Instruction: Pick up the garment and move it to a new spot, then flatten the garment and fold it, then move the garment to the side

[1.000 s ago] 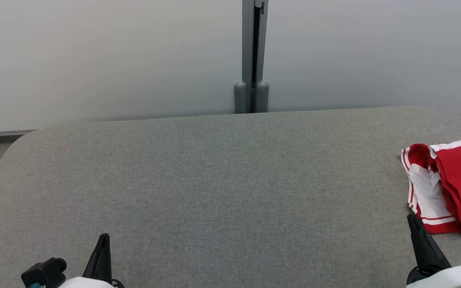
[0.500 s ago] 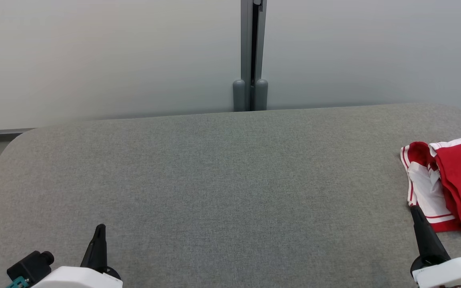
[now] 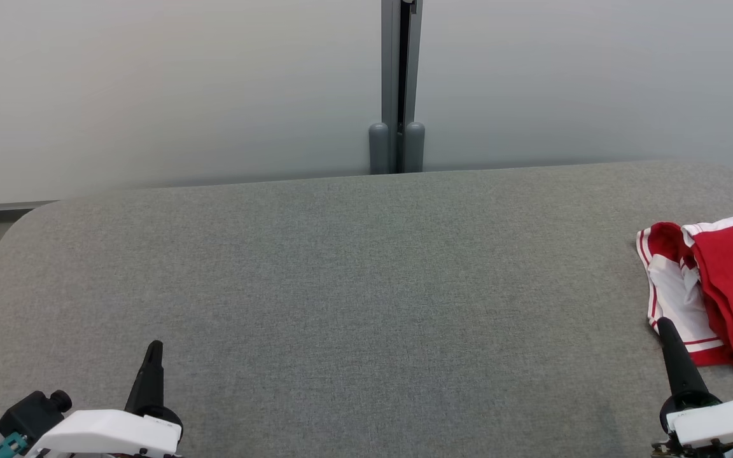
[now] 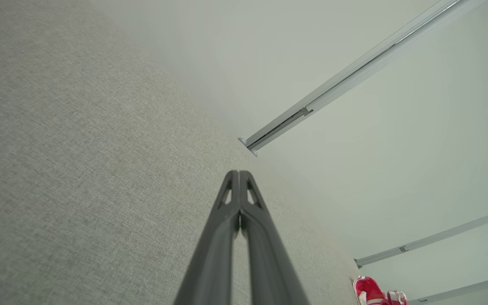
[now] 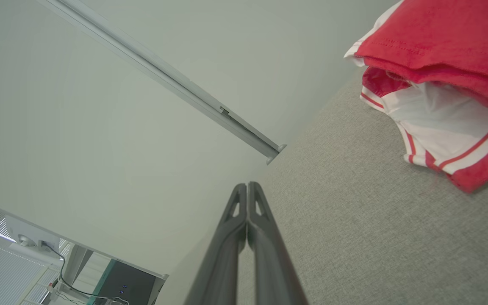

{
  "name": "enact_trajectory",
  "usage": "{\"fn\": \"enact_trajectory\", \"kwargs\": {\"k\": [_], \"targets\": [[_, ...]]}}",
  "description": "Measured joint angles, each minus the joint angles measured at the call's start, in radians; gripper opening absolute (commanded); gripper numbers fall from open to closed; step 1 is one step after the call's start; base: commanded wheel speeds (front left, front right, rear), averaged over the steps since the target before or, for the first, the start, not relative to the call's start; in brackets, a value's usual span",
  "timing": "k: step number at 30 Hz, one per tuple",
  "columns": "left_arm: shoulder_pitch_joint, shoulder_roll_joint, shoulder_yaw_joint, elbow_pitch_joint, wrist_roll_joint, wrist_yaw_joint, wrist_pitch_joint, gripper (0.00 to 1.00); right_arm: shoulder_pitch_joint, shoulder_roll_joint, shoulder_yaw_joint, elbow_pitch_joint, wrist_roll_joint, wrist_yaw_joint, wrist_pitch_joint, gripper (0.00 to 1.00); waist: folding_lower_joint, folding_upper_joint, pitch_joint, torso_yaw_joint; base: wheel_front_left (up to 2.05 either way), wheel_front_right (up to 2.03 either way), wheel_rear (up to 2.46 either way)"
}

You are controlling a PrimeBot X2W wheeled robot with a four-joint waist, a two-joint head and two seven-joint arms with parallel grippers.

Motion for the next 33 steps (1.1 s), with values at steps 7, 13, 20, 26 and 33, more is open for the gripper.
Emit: {"fn": "enact_trajectory", "kwargs": {"k": [7,13,20,26,33], "targets": [[-0.009,-0.007,0.019,0.004,-0.07,-0.016,0.017,0.0,-0.017,0.006,-0.007,0.016,0.071,0.0,0.001,0.0,0.0,0.0,0.004,-0.002,0.0,0.0,0.0],[-0.026,-0.013,0.036,0.007,-0.127,-0.026,0.033,0.0,-0.03,0.013,-0.013,0.031,0.129,0.0,0.001,0.0,0.0,0.0,0.007,-0.003,0.0,0.0,0.0],[-0.039,-0.02,0.054,0.013,-0.189,-0.042,0.047,0.0,-0.047,0.018,-0.019,0.045,0.192,0.0,0.003,0.0,0.0,0.0,0.011,-0.004,0.0,0.0,0.0],[-0.047,-0.029,0.069,0.016,-0.238,-0.053,0.06,0.0,-0.062,0.022,-0.026,0.057,0.243,0.0,0.004,0.0,0.0,0.0,0.015,-0.006,0.0,0.0,0.0],[-0.062,-0.035,0.084,0.02,-0.291,-0.067,0.074,0.0,-0.074,0.027,-0.034,0.072,0.3,0.0,0.006,0.0,0.0,0.0,0.019,-0.007,0.0,0.0,0.0]]}}
